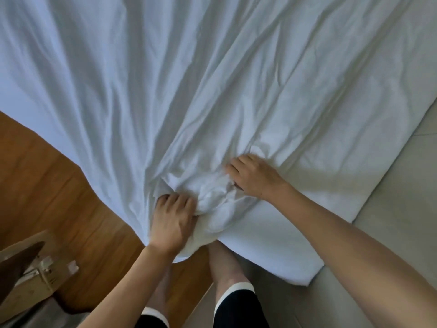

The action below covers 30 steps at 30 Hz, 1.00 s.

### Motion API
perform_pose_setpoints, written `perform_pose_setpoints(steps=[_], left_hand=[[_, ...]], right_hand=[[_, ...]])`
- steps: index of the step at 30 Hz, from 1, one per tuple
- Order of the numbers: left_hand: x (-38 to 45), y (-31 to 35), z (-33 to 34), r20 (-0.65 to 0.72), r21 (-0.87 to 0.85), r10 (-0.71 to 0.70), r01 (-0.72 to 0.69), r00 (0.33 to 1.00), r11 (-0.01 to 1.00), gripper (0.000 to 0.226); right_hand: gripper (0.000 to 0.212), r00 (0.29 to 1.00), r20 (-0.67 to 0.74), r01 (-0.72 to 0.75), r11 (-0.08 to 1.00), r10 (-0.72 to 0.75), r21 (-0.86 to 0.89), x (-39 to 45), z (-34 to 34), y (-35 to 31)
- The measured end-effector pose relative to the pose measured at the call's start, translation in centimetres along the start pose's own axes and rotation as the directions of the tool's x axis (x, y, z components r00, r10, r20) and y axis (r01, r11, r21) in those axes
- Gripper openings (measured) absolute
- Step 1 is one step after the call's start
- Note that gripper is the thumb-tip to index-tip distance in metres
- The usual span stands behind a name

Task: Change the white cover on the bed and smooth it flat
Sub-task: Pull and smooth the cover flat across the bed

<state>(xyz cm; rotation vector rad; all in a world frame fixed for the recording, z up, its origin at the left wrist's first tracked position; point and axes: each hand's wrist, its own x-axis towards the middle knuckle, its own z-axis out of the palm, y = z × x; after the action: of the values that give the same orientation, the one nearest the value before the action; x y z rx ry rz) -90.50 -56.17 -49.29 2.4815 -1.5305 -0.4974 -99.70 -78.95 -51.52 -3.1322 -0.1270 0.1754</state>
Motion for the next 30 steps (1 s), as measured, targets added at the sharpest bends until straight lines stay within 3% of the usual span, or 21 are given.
perform_pose_setpoints(steps=[3, 5, 7, 9, 11, 12, 15, 17, 19, 21, 22, 24, 25, 27, 30], left_hand=[[-0.2, 1.2, -1.4, -0.099, -0.085, 0.110, -0.118, 0.989, 0.989, 0.014], [-1.8, 2.5, -2.3, -0.157, -0.134, 0.203, -0.224, 0.967, 0.965, 0.012], [-4.5, 4.1, -2.4, -0.150, -0.214, 0.261, -0.289, 0.954, 0.933, 0.002], [-8.3, 6.1, -1.2, -0.073, -0.245, 0.241, -0.252, 0.968, 0.936, 0.006], [-12.3, 8.8, 1.6, 0.074, -0.139, 0.215, -0.203, 0.974, 0.969, 0.017], [-13.8, 10.4, 2.7, 0.225, -0.053, 0.230, -0.224, 0.947, 0.973, 0.026], [-13.8, 13.6, 5.0, 0.408, 0.097, 0.215, -0.277, 0.887, 0.956, 0.038], [-11.2, 13.9, 5.1, 0.479, -0.019, 0.250, -0.274, 0.842, 0.962, 0.026], [-8.9, 14.0, 4.5, 0.523, -0.154, 0.320, -0.281, 0.790, 0.947, 0.008], [-7.6, 13.7, 4.2, 0.556, -0.278, 0.354, -0.233, 0.752, 0.932, 0.015], [-7.2, 13.4, 3.9, 0.538, -0.327, 0.363, -0.208, 0.761, 0.922, 0.010], [-6.7, 12.4, 3.4, 0.310, -0.410, 0.382, -0.240, 0.871, 0.880, 0.001], [-6.4, 11.6, 3.1, 0.158, -0.414, 0.337, -0.247, 0.928, 0.876, 0.007], [-5.1, 9.2, 2.7, -0.064, -0.295, 0.176, -0.187, 0.982, 0.937, 0.033], [-1.9, 5.3, 2.8, -0.006, -0.025, -0.023, 0.023, 1.000, 0.999, 0.078]], right_hand=[[0.004, 0.990, -0.136, -0.007, 0.987, 0.029, 0.161, -1.2, -0.3, -0.3], [0.015, 0.978, -0.197, -0.034, 0.978, 0.075, 0.204, -2.5, -1.5, -0.6], [0.020, 0.965, -0.246, -0.043, 0.980, 0.092, 0.196, -3.8, -2.6, -1.2], [0.018, 0.967, -0.252, 0.014, 0.979, 0.038, 0.203, -6.2, -2.5, -2.6], [0.016, 0.987, -0.148, 0.085, 0.977, -0.057, 0.195, -10.7, -1.5, -4.4], [0.013, 0.996, -0.058, 0.073, 0.978, -0.063, 0.196, -13.2, -1.1, -5.1], [0.014, 0.993, 0.103, -0.083, 0.968, 0.060, 0.239, -17.0, -0.5, -5.0], [0.025, 0.980, 0.192, -0.102, 0.965, 0.056, 0.242, -15.8, -0.7, -3.8], [0.039, 0.961, 0.268, -0.005, 0.967, -0.065, 0.253, -14.3, -1.2, -2.6], [0.046, 0.942, 0.305, 0.046, 0.957, -0.136, 0.287, -13.7, -2.1, -1.2], [0.046, 0.952, 0.282, 0.029, 0.953, -0.118, 0.303, -13.4, -2.6, -0.7], [0.043, 0.988, 0.152, -0.052, 0.947, 0.003, 0.318, -12.4, -3.5, 0.0], [0.041, 0.995, 0.070, -0.084, 0.947, 0.066, 0.311, -11.5, -3.5, 0.1], [0.054, 0.996, -0.021, -0.078, 0.961, 0.087, 0.264, -9.5, -2.8, 0.3], [0.084, 0.990, 0.129, 0.044, 0.995, -0.056, 0.094, -6.5, -0.5, 1.4]])
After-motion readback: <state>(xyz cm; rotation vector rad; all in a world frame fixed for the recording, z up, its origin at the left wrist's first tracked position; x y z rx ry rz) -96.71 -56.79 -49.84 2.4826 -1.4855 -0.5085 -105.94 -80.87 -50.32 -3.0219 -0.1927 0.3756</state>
